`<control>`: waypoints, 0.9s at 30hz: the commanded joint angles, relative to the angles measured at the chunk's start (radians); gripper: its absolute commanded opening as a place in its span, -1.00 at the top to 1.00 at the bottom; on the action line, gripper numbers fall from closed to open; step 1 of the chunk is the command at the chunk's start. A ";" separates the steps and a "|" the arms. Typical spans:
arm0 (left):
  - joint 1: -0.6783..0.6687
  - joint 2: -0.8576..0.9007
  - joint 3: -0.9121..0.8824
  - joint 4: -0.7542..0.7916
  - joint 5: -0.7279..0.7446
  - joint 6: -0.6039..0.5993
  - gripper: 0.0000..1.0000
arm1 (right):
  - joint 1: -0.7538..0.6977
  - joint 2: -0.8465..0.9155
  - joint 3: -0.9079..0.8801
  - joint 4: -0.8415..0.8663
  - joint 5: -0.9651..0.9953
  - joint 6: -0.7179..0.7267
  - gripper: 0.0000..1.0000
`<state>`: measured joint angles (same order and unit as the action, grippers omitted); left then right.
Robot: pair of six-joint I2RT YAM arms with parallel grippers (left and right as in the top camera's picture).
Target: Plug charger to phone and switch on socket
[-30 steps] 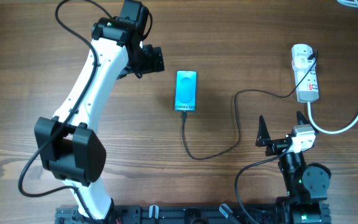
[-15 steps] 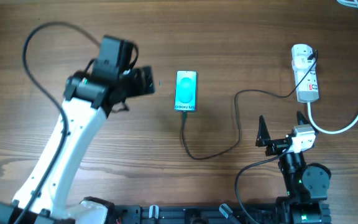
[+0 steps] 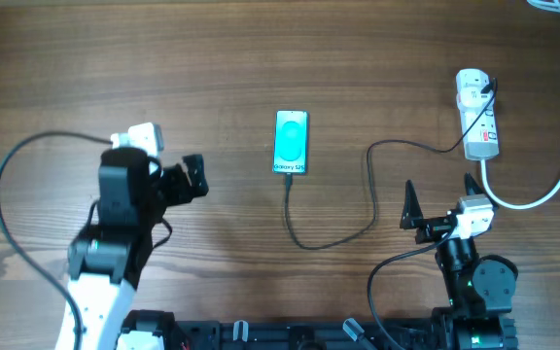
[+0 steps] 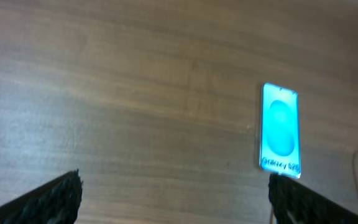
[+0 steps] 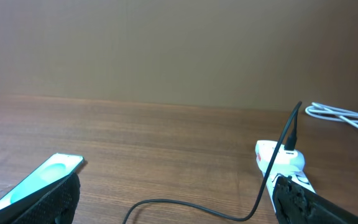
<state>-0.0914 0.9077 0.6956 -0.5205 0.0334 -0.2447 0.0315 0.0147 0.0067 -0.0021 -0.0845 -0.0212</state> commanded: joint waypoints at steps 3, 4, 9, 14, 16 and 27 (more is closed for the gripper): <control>0.095 -0.188 -0.200 0.155 0.111 0.045 -1.00 | 0.004 -0.011 -0.001 0.002 0.010 -0.003 -0.99; 0.101 -0.231 -0.244 0.196 0.122 0.055 -1.00 | 0.004 -0.011 0.000 0.002 0.010 -0.003 -0.99; 0.101 -0.347 -0.354 0.286 0.127 0.062 -1.00 | 0.004 -0.011 0.000 0.002 0.010 -0.003 -0.99; 0.101 -0.552 -0.461 0.331 0.127 0.075 -1.00 | 0.004 -0.011 0.000 0.002 0.010 -0.003 -1.00; 0.101 -0.647 -0.497 0.331 0.127 0.080 -1.00 | 0.004 -0.011 0.000 0.002 0.010 -0.003 -0.99; 0.116 -0.842 -0.624 0.444 0.127 0.085 -1.00 | 0.004 -0.011 0.000 0.002 0.010 -0.003 -1.00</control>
<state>0.0093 0.1051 0.1135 -0.1181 0.1486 -0.1810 0.0315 0.0135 0.0067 -0.0021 -0.0845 -0.0212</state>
